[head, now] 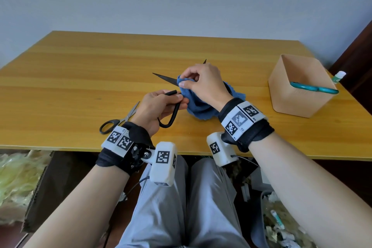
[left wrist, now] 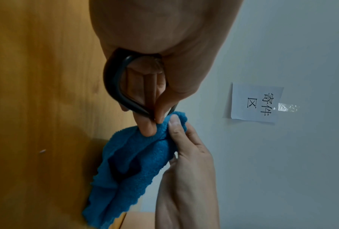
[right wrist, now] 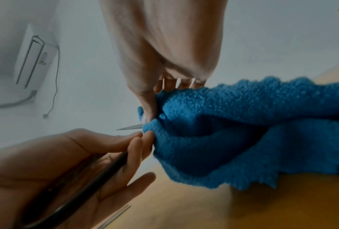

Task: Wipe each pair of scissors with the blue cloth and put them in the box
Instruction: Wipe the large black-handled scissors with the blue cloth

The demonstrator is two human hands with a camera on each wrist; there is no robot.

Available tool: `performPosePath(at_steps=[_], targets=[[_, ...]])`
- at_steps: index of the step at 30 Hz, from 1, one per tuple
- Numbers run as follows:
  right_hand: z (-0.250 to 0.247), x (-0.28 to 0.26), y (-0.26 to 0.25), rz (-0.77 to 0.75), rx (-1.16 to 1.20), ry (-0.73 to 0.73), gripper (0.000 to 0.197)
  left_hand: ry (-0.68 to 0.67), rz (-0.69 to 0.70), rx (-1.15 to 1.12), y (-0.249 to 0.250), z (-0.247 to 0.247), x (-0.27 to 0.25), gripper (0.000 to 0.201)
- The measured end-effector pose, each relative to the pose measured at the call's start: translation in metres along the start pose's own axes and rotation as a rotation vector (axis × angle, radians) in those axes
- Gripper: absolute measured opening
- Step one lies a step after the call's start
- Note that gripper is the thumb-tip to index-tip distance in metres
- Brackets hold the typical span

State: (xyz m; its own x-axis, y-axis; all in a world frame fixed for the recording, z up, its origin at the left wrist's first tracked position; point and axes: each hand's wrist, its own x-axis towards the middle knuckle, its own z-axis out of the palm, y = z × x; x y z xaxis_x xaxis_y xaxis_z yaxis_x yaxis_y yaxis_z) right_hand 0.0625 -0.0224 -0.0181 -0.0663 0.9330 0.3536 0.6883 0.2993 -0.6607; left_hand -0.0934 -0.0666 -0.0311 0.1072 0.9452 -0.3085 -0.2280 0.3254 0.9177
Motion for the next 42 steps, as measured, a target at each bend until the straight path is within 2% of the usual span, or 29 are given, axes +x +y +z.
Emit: performPosePath(at_steps=[3,7,10,13,14,18,22,27,31,34,36,40,42], targets=[[0.001,0.000,0.000,0.003,0.012,0.074,0.020,-0.001,0.005,0.010,0.001,0.001,0.000,0.027],[0.001,-0.001,-0.001,-0.012,0.009,0.010,0.019,0.005,0.010,0.017,0.003,0.001,-0.001,0.026],[0.001,0.000,-0.001,0.006,0.014,0.086,0.020,0.006,0.015,0.039,0.003,0.001,-0.001,0.023],[-0.001,-0.001,0.001,0.026,-0.062,0.052,0.025,0.023,0.022,0.056,0.001,-0.002,-0.002,0.020],[-0.005,0.000,0.003,0.060,-0.064,0.084,0.023,0.029,0.027,0.064,0.000,-0.004,-0.002,0.020],[-0.024,0.001,0.014,0.249,0.139,0.270,0.005,0.056,0.058,0.057,0.004,-0.014,-0.002,0.022],[-0.037,0.000,0.011,0.398,0.336,0.350,0.004,0.098,0.142,0.070,0.014,-0.021,0.000,0.016],[-0.032,-0.004,-0.005,0.522,0.657,0.146,0.013,0.147,0.279,0.161,0.022,-0.021,0.001,0.014],[-0.022,-0.006,-0.012,0.597,0.843,0.001,0.007,0.175,0.410,0.366,0.021,-0.019,0.000,0.019],[-0.016,-0.009,-0.013,0.638,1.058,-0.101,0.011,0.163,0.479,0.478,0.017,-0.017,-0.001,0.017],[-0.012,-0.011,-0.013,0.675,1.165,-0.098,0.010,0.142,0.517,0.560,0.014,-0.014,-0.001,0.015],[-0.005,-0.010,-0.008,0.746,1.281,0.078,0.005,0.110,0.603,0.684,0.008,-0.008,-0.004,0.019],[-0.004,-0.009,-0.003,0.738,1.328,0.104,0.005,0.106,0.634,0.693,0.006,-0.007,-0.005,0.022]])
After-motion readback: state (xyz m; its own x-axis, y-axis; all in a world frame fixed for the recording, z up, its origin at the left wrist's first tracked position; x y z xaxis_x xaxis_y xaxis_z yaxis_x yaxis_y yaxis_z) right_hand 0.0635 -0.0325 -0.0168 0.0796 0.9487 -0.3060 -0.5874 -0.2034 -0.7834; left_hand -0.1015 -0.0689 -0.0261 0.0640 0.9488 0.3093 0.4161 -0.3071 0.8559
